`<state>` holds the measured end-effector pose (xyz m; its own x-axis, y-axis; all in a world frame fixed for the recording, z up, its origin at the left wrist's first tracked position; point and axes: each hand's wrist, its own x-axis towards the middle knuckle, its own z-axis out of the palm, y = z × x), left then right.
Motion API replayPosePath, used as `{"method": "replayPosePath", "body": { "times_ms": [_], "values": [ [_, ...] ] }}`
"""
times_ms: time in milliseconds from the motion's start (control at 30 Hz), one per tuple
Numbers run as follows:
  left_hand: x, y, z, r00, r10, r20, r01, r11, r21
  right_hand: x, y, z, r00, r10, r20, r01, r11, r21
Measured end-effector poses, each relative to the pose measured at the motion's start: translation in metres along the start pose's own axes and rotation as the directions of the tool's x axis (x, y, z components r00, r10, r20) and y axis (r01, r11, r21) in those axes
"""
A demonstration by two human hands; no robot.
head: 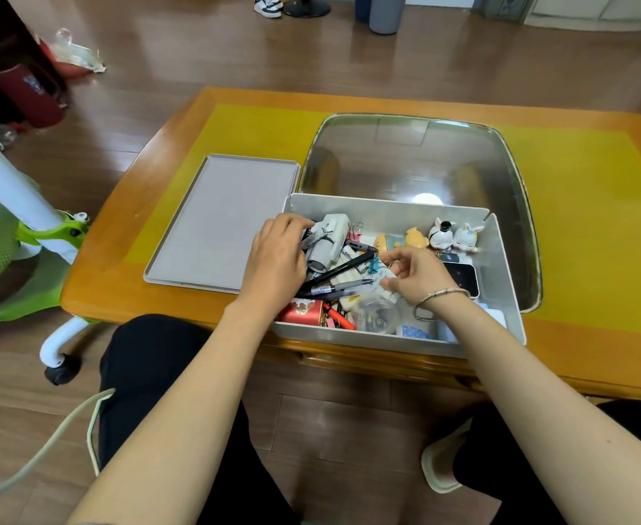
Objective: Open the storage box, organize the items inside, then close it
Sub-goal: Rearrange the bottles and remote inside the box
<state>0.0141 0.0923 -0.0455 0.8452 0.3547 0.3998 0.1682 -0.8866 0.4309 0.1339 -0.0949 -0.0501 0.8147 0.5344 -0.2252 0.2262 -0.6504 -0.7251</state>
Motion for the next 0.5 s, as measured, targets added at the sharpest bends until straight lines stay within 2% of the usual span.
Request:
{"method": "replayPosePath", "body": {
  "times_ms": [100, 200, 267, 400, 500],
  "values": [
    [0.006, -0.002, -0.001, 1.0, -0.008, 0.022, 0.01, 0.997, -0.081, -0.008, 0.002, -0.01, 0.998, -0.053, -0.038, 0.055, 0.997, 0.056],
    [0.022, -0.005, 0.003, 0.979, -0.035, 0.201, 0.049, 0.997, -0.065, -0.016, 0.002, -0.024, 0.991, -0.117, -0.067, 0.122, 0.99, 0.069],
    [0.035, -0.004, 0.005, 0.935, -0.049, 0.35, 0.064, 0.997, -0.032, -0.022, 0.001, -0.034, 0.986, -0.157, -0.051, 0.161, 0.983, 0.085],
    [0.055, 0.004, 0.013, 0.844, -0.115, 0.523, 0.088, 0.993, 0.076, -0.032, -0.002, -0.052, 0.969, -0.244, 0.049, 0.24, 0.968, 0.08],
    [0.065, 0.01, 0.015, 0.737, -0.178, 0.652, 0.103, 0.983, 0.151, -0.036, 0.002, -0.058, 0.957, -0.268, 0.108, 0.266, 0.963, 0.034]
  ]
}}
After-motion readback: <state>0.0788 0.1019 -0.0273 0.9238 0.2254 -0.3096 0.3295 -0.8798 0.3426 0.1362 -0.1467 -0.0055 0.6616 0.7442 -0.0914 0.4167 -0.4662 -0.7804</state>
